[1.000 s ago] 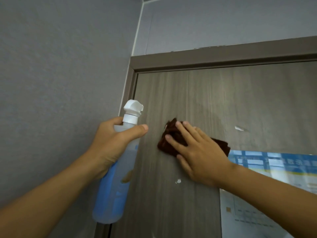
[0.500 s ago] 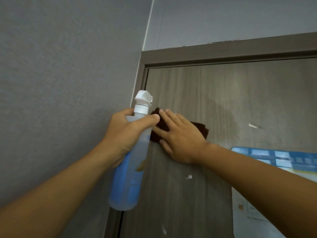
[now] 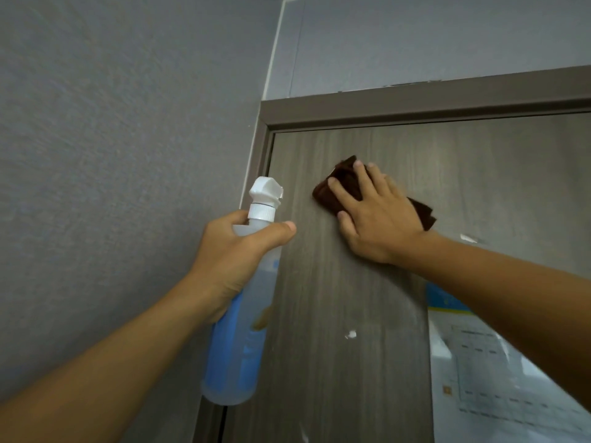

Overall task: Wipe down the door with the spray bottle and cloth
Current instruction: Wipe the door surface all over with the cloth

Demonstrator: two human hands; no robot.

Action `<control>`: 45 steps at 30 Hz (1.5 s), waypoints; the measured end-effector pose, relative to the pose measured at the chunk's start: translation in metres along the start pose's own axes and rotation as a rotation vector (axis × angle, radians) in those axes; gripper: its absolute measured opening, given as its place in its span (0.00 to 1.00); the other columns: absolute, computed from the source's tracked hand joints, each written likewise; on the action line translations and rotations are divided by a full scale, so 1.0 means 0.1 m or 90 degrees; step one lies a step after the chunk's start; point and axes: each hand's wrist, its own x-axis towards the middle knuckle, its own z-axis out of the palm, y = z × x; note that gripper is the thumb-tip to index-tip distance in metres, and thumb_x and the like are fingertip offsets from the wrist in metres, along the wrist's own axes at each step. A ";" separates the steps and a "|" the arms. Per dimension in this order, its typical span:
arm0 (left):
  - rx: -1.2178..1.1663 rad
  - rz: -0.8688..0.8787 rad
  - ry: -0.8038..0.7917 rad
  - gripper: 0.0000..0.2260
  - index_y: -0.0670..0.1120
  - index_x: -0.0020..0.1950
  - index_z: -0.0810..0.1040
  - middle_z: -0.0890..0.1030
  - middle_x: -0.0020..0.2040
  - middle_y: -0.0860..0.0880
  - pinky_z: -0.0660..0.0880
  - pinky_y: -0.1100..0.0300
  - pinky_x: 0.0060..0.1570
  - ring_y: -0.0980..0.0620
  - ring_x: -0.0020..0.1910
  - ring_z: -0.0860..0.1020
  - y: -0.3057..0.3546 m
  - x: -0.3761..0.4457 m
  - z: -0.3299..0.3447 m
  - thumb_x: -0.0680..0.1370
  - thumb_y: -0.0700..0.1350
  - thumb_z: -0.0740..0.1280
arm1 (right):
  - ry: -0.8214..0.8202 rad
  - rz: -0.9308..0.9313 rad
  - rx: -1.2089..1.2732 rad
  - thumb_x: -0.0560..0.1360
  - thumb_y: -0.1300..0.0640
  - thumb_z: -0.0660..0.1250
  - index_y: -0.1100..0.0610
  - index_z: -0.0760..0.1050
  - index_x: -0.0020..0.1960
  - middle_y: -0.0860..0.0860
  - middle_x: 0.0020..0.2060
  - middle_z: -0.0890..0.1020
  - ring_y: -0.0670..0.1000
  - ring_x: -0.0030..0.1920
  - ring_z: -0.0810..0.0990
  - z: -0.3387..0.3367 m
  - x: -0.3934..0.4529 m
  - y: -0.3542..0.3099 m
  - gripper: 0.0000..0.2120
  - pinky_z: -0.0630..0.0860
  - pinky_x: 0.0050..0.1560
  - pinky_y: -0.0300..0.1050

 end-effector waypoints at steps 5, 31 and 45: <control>0.020 -0.003 0.015 0.12 0.49 0.37 0.82 0.82 0.34 0.46 0.82 0.41 0.44 0.45 0.35 0.82 -0.10 -0.03 0.05 0.68 0.54 0.81 | 0.012 -0.153 -0.016 0.82 0.40 0.51 0.46 0.51 0.84 0.62 0.82 0.51 0.63 0.82 0.50 0.20 -0.49 -0.34 0.32 0.49 0.80 0.59; 0.039 -0.009 -0.004 0.22 0.42 0.47 0.84 0.84 0.41 0.36 0.83 0.37 0.43 0.41 0.37 0.83 -0.02 -0.12 0.18 0.64 0.57 0.81 | -0.009 -0.165 -0.075 0.83 0.41 0.52 0.52 0.59 0.82 0.62 0.79 0.62 0.62 0.78 0.64 0.19 -0.86 0.08 0.31 0.64 0.75 0.55; 0.054 0.030 -0.028 0.10 0.44 0.43 0.83 0.83 0.38 0.38 0.80 0.49 0.38 0.43 0.35 0.83 0.07 -0.19 0.27 0.72 0.49 0.79 | 0.030 -0.031 -0.032 0.83 0.42 0.54 0.52 0.52 0.84 0.62 0.81 0.55 0.66 0.79 0.57 0.12 -0.54 -0.17 0.32 0.60 0.74 0.66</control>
